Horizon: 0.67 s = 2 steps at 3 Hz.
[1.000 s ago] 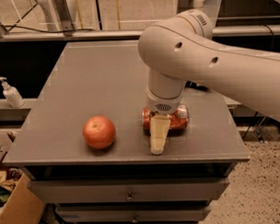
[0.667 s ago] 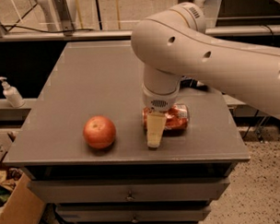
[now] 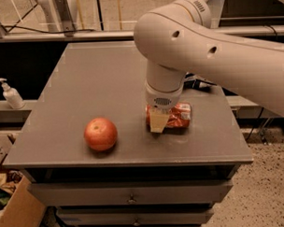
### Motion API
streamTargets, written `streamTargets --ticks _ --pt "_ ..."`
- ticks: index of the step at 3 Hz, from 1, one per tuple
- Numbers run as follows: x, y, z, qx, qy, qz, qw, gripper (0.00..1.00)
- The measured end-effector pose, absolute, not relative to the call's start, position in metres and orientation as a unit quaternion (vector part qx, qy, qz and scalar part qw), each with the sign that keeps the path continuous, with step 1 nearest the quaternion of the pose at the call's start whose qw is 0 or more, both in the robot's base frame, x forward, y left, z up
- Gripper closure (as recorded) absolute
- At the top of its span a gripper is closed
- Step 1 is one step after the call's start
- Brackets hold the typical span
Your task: Place coke can upright
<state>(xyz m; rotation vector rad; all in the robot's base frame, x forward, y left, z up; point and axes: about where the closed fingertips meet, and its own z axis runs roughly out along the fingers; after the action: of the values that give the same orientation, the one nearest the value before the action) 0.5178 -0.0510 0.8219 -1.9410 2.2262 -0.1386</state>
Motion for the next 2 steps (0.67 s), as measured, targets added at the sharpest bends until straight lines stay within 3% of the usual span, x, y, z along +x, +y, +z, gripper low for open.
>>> streamTargets --ticks 1,2 --pt "0.518 -0.056 0.851 -0.643 0.758 -0.032 0.102 1.0" --pt "0.519 -0.068 0.899 -0.625 0.768 0.022 0.142 1.0"
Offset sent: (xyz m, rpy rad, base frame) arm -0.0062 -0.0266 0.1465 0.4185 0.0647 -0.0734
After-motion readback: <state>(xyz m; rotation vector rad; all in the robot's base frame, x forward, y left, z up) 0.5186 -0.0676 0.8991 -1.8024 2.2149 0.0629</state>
